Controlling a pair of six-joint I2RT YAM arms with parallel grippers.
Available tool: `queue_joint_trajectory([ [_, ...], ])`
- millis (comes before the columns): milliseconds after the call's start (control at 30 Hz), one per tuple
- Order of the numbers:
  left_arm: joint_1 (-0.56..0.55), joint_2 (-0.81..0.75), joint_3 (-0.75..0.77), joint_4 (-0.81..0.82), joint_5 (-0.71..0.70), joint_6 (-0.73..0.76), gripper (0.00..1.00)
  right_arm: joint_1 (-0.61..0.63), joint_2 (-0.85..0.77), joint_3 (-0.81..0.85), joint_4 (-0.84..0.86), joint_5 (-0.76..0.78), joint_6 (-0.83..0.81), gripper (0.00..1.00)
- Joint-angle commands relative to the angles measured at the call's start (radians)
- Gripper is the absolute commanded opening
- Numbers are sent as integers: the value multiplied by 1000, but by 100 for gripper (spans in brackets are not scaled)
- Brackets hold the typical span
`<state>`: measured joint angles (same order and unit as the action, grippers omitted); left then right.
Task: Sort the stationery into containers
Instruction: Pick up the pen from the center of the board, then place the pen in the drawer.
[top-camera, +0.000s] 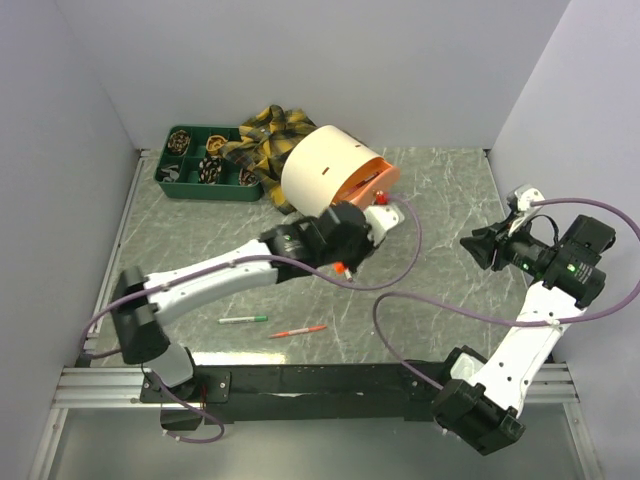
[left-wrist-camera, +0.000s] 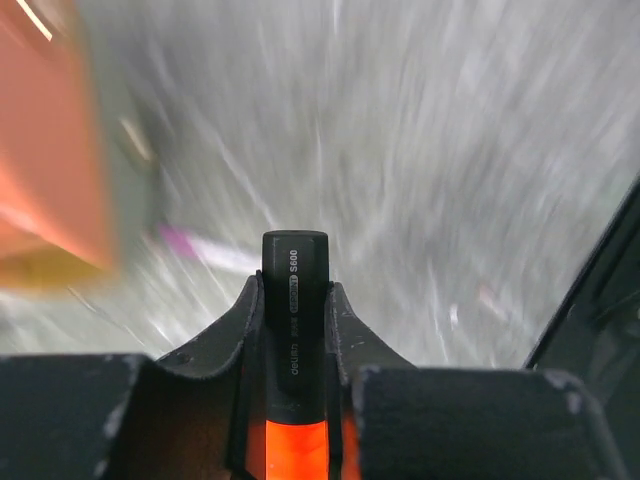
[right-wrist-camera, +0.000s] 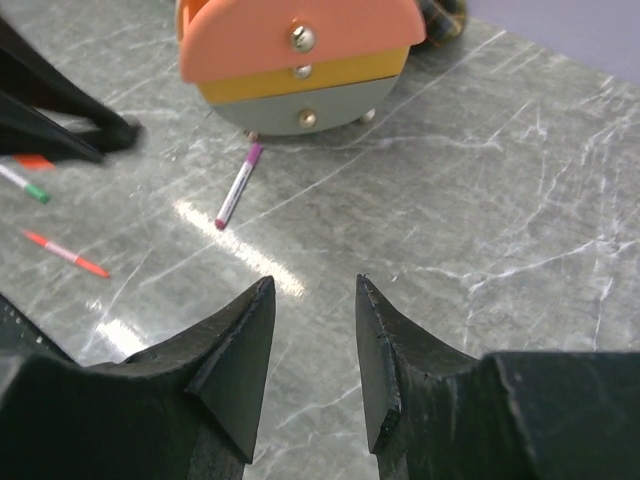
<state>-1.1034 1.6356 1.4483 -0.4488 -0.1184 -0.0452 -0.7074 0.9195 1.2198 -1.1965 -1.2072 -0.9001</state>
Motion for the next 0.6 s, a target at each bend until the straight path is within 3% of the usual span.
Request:
queue_joint_trajectory([
  [0,5,-95,119,82,66,261,1,-3,-18,-45,208,-22,194,45],
  [167,102,-59,173,264,34,393,1,-3,-19,-72,305,-19,297,44],
  [333,213,59,328,306,65,387,1,-3,-16,-95,342,-9,328,43],
  [567,244,214,474,374,83,364,1,-1,-7,-74,290,11,282,43],
])
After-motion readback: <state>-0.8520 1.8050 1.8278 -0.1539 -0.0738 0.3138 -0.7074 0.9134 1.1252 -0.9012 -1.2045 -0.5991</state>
